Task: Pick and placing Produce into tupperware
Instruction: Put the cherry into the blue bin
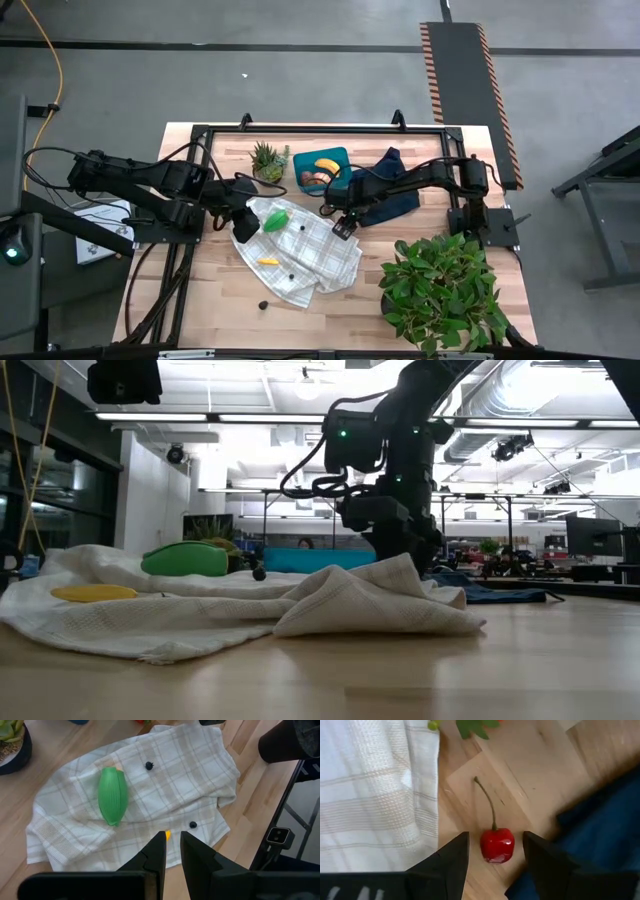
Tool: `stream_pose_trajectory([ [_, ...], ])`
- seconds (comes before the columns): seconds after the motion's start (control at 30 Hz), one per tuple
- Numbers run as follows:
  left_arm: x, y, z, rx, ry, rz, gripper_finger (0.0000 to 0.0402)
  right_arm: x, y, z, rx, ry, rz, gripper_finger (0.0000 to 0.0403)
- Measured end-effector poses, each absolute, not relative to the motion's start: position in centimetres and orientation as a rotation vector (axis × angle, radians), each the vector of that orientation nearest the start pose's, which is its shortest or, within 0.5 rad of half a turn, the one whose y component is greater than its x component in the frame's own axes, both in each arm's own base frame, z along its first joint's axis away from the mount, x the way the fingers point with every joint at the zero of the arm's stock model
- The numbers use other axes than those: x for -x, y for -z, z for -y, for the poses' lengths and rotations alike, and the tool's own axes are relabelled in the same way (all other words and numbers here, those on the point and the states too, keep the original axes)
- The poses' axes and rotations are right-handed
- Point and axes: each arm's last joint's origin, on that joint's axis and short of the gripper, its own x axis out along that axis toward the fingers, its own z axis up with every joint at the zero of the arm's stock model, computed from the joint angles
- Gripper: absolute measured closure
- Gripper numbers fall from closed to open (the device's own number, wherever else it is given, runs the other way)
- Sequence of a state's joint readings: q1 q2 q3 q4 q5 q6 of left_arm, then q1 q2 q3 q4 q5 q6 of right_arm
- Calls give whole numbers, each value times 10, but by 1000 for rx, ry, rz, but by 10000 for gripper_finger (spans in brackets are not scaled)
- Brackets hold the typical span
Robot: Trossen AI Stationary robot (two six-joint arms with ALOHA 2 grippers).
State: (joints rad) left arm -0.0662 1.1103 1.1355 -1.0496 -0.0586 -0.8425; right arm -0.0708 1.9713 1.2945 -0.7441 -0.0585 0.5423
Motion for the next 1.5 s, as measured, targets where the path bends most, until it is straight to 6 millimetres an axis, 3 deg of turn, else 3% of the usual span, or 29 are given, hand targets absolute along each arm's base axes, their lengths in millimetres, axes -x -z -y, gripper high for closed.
stream_pose_trajectory([
  [0.87, -196, -324, 11, 702, -422, -957, 355, -365, -144, 24, -543, 403, -1385, 306],
  [1.17, -196, -324, 11, 702, -422, -957, 355, -365, -145, 14, -540, 390, -1395, 328],
  [1.3, -196, -324, 11, 701, -422, -957, 355, -367, -153, 10, -520, 396, -1411, 329],
  [1.5, -196, -324, 11, 694, -418, -958, 355, -377, -181, 6, -450, 411, -1406, 329],
])
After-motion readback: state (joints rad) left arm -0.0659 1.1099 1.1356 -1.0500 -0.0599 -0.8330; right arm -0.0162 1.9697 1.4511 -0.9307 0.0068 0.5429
